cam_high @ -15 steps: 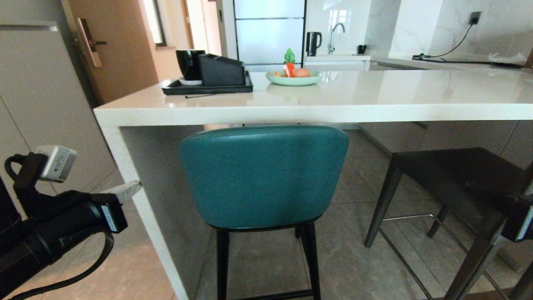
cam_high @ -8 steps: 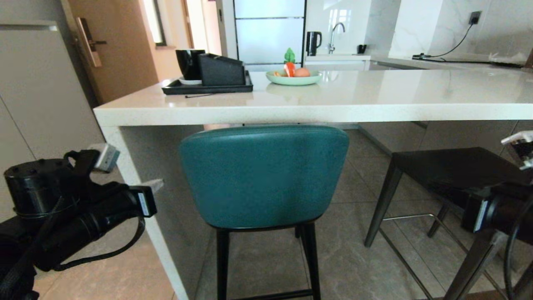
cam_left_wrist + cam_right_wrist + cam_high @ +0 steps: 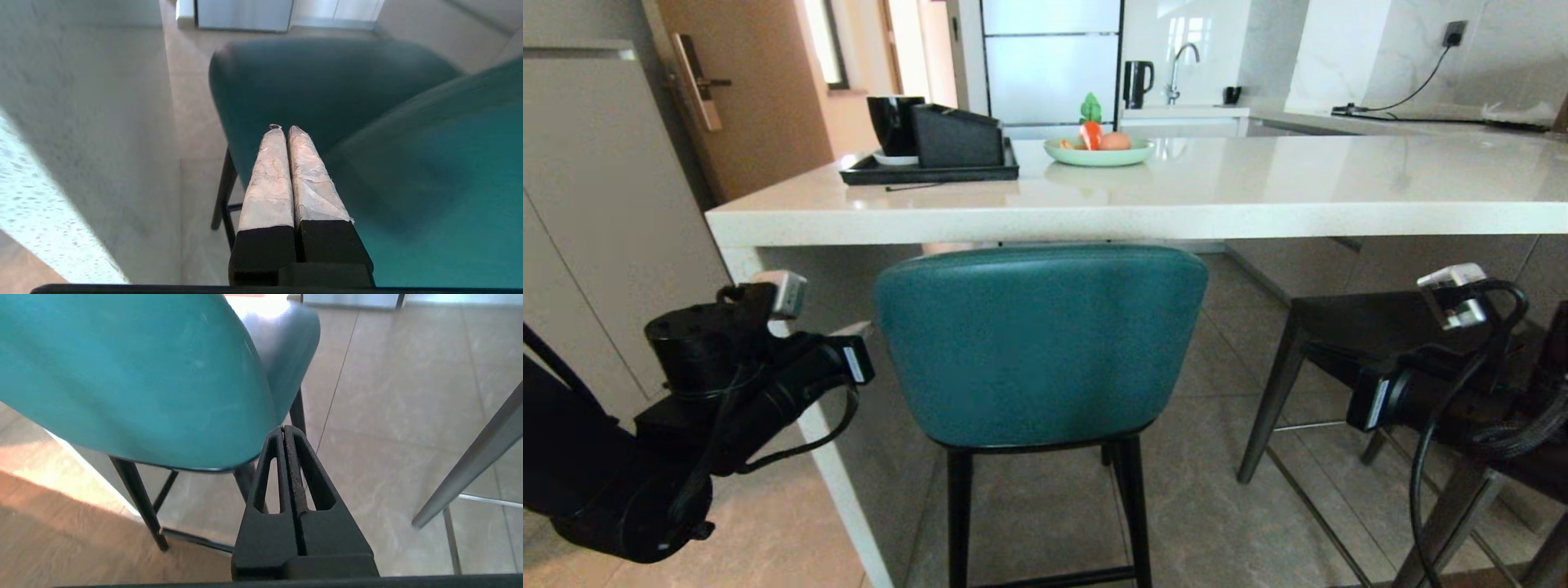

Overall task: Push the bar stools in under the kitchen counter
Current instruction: Pull the blue chair out from under the dining table

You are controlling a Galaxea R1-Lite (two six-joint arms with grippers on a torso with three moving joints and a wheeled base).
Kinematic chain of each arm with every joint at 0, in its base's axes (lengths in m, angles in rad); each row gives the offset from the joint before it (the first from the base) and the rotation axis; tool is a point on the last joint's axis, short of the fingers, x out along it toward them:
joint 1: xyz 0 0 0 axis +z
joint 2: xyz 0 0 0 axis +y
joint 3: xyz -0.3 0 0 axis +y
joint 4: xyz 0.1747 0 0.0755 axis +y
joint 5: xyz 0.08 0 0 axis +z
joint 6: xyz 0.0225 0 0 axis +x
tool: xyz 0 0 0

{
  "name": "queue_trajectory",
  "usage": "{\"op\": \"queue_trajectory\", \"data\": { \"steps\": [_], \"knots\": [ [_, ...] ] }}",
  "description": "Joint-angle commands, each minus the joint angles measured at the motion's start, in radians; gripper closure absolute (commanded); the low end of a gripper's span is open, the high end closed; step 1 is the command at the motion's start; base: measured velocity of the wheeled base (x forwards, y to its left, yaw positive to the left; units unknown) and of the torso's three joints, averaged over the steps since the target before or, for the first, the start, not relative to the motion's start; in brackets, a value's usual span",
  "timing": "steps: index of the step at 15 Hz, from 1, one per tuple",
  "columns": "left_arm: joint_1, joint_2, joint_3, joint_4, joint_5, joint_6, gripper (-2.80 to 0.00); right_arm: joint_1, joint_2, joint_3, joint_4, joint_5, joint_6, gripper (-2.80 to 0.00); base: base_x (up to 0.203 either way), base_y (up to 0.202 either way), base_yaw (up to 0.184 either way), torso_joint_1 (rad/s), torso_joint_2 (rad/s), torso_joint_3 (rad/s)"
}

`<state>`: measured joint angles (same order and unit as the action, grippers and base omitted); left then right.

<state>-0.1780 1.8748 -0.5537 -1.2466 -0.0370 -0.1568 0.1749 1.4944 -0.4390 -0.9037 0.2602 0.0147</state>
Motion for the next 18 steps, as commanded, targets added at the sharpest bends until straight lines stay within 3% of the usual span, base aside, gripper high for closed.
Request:
{"op": "queue_trajectory", "data": {
  "steps": [1, 6, 8, 14, 18],
  "knots": [
    [0.015, 0.052, -0.018, -0.008, -0.001, -0.001, 0.00, -0.001, 0.074, -0.017, -0.020, 0.003, -0.002, 0.00, 0.000, 0.000, 0.000, 0.000, 0.00, 0.000],
    [0.050, 0.053, -0.042, -0.008, -0.009, 0.000, 0.00, -0.001, 0.277, -0.094, -0.217, -0.011, -0.025, 0.00, 0.000, 0.000, 0.000, 0.000, 0.00, 0.000],
    [0.069, 0.051, -0.040, -0.008, -0.052, -0.001, 0.00, 0.004, 0.333, -0.125, -0.242, -0.026, -0.061, 0.00, 0.000, 0.000, 0.000, 0.000, 0.00, 0.000],
    [0.048, 0.097, -0.072, -0.026, -0.058, -0.001, 0.00, 0.027, 0.486, -0.204, -0.424, -0.058, -0.060, 0.00, 0.000, 0.000, 0.000, 0.000, 0.00, 0.000],
    [0.037, 0.141, -0.104, -0.028, -0.057, 0.000, 0.00, 0.062, 0.504, -0.237, -0.427, -0.058, -0.056, 0.00, 0.000, 0.000, 0.000, 0.000, 0.00, 0.000]
  ]
}}
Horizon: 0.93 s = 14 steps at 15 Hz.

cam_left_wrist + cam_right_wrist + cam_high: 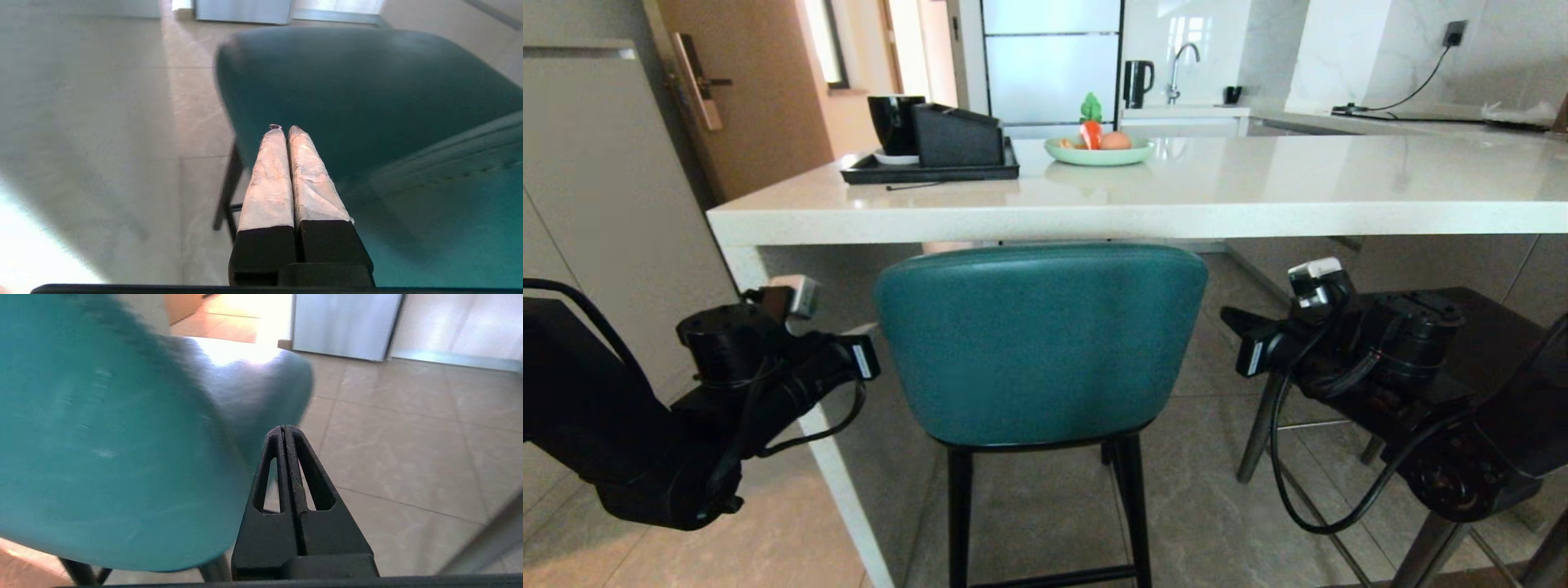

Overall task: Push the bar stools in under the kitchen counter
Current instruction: Pull the blue chair out from under the dining table

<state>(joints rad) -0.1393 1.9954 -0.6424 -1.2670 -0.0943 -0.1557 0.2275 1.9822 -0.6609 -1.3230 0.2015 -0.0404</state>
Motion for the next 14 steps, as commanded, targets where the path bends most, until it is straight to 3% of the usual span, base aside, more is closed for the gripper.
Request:
{"op": "queue_trajectory", "data": {
  "steps": [1, 10, 14],
  "knots": [
    [0.001, 0.025, -0.034, -0.008, 0.003, -0.001, 0.00, 0.011, 0.022, -0.036, -0.007, 0.000, -0.001, 0.00, 0.000, 0.000, 0.000, 0.000, 0.00, 0.000],
    [0.010, 0.114, -0.116, -0.008, 0.002, -0.001, 0.00, 0.015, 0.061, -0.105, -0.007, 0.004, -0.001, 0.00, 0.000, 0.000, 0.000, 0.000, 0.00, 0.000],
    [-0.033, 0.097, -0.129, -0.011, 0.002, -0.001, 0.00, 0.028, 0.062, -0.105, -0.007, 0.003, -0.001, 0.00, 0.000, 0.000, 0.000, 0.000, 0.00, 0.000]
  ]
}}
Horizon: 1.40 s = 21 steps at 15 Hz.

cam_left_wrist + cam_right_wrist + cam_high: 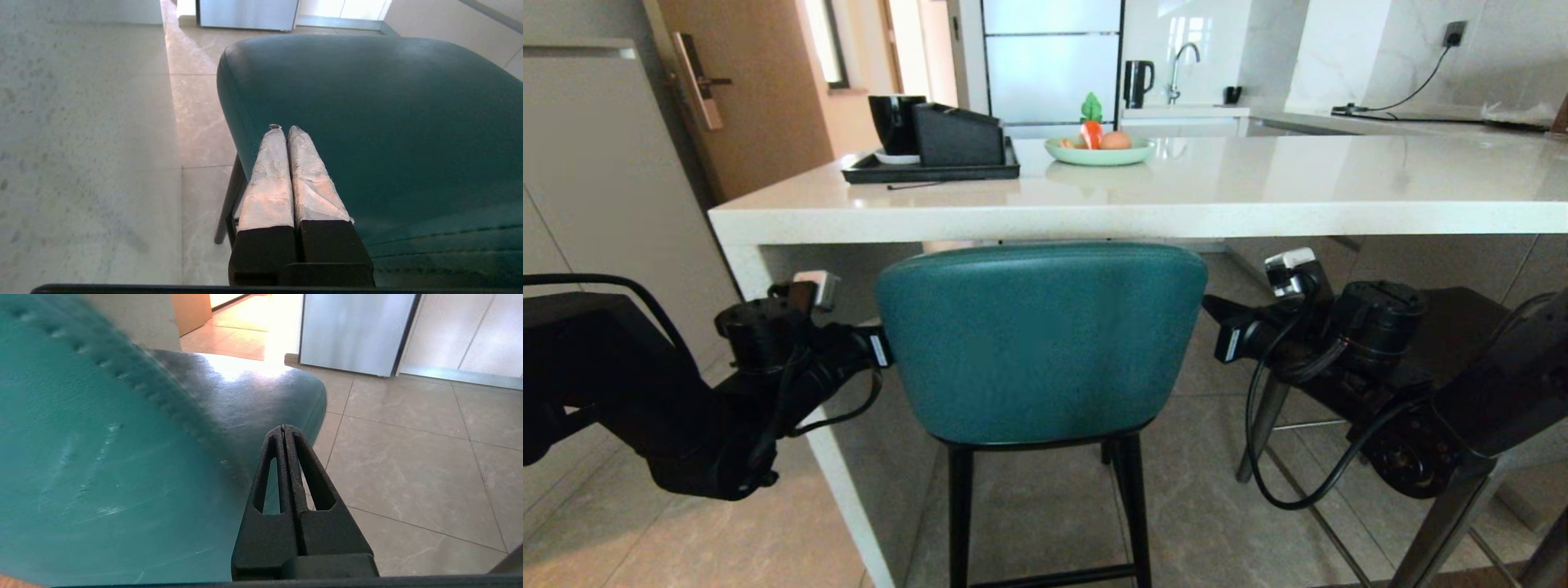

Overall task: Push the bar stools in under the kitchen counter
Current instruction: Pull the blue chair out from under the dining table

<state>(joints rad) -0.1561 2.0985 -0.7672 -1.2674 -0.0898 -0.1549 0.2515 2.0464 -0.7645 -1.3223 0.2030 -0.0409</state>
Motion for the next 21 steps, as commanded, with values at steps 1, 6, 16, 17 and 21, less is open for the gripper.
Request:
{"op": "queue_trajectory", "data": {
  "steps": [1, 6, 16, 17, 21],
  "knots": [
    [-0.027, -0.011, -0.002, -0.015, -0.001, -0.002, 0.00, 0.005, -0.003, -0.001, -0.008, 0.001, -0.001, 0.00, 0.000, 0.000, 0.000, 0.000, 0.00, 0.000],
    [-0.067, -0.026, 0.054, -0.081, 0.005, -0.001, 0.00, 0.028, -0.003, -0.003, -0.008, 0.001, -0.001, 0.00, 0.000, 0.000, 0.000, 0.000, 0.00, 0.000],
    [0.045, 0.021, 0.153, -0.169, -0.003, 0.043, 0.00, 0.046, 0.000, -0.013, -0.006, 0.001, -0.001, 0.00, 0.000, 0.000, 0.000, 0.000, 0.00, 0.000],
    [0.053, 0.039, 0.174, -0.199, -0.017, 0.075, 0.00, 0.046, 0.003, -0.018, -0.006, 0.001, -0.001, 0.00, 0.000, 0.000, 0.000, 0.000, 0.00, 0.000],
    [0.026, 0.074, 0.189, -0.263, -0.049, 0.127, 0.00, 0.048, 0.005, -0.027, -0.003, 0.000, -0.001, 0.00, 0.000, 0.000, 0.000, 0.000, 0.00, 0.000]
  ]
}}
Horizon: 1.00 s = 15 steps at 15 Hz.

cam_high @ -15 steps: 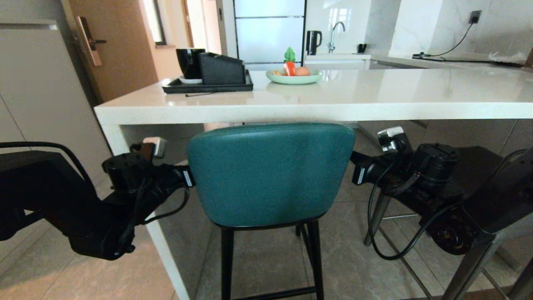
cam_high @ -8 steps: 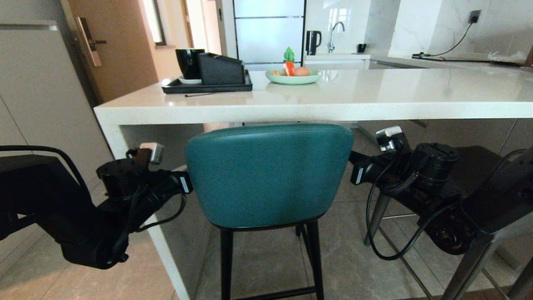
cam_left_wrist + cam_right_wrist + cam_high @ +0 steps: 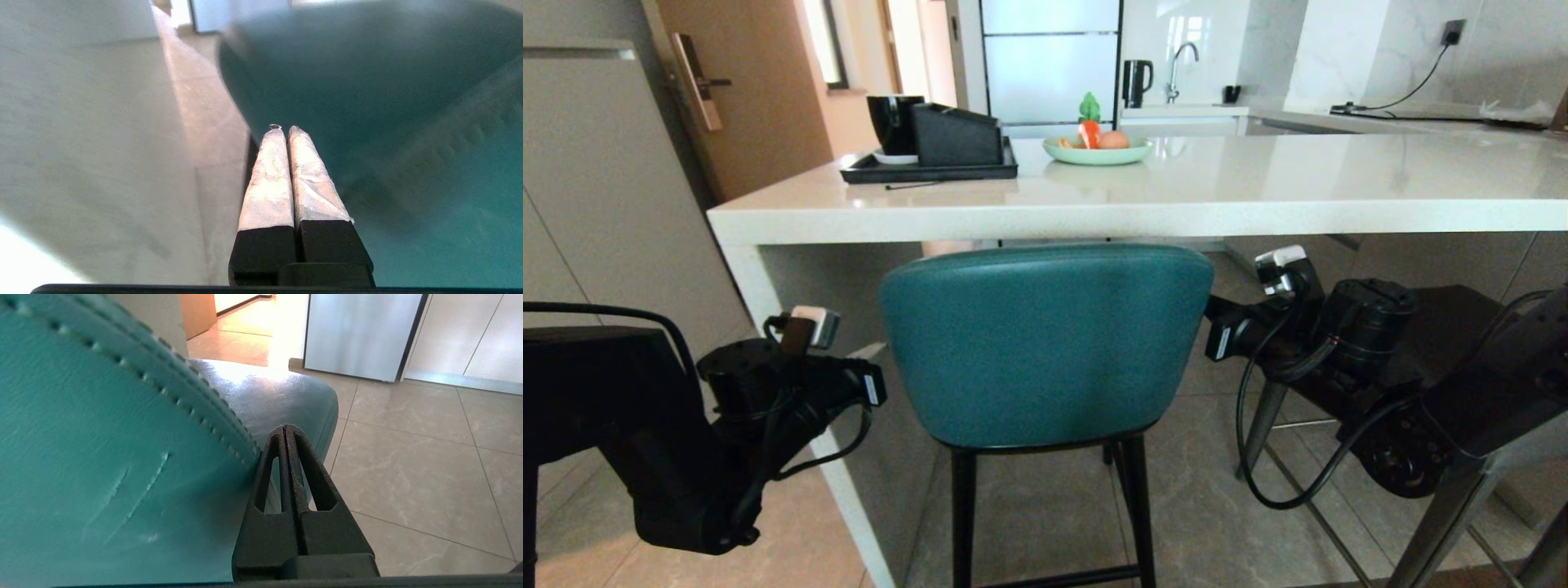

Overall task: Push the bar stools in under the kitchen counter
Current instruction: Pull the blue chair out from under the dining table

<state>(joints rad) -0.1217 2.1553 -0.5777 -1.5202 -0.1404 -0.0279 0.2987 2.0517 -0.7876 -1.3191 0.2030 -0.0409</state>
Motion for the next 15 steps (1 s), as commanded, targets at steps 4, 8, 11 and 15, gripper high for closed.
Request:
{"op": "queue_trajectory", "data": {
  "steps": [4, 8, 11, 15],
  "knots": [
    [-0.018, 0.023, -0.042, -0.010, 0.010, -0.001, 0.00, 0.000, -0.001, -0.005, 0.000, -0.002, -0.001, 0.00, 0.000, 0.000, 0.000, 0.000, 0.00, 0.000],
    [-0.030, 0.016, -0.073, -0.010, 0.011, -0.001, 0.00, -0.025, 0.013, -0.015, 0.000, -0.002, 0.001, 0.00, 0.000, 0.000, 0.000, 0.000, 0.00, 0.000],
    [-0.020, 0.031, -0.093, -0.010, 0.010, -0.001, 0.00, -0.047, 0.028, -0.019, 0.006, 0.000, 0.001, 0.00, 0.000, 0.000, 0.000, 0.000, 0.00, 0.000],
    [-0.031, 0.022, -0.082, -0.010, 0.010, -0.003, 0.00, -0.014, 0.037, -0.018, 0.006, -0.003, 0.001, 0.00, 0.000, 0.000, 0.000, 0.000, 0.00, 0.000]
  ]
}}
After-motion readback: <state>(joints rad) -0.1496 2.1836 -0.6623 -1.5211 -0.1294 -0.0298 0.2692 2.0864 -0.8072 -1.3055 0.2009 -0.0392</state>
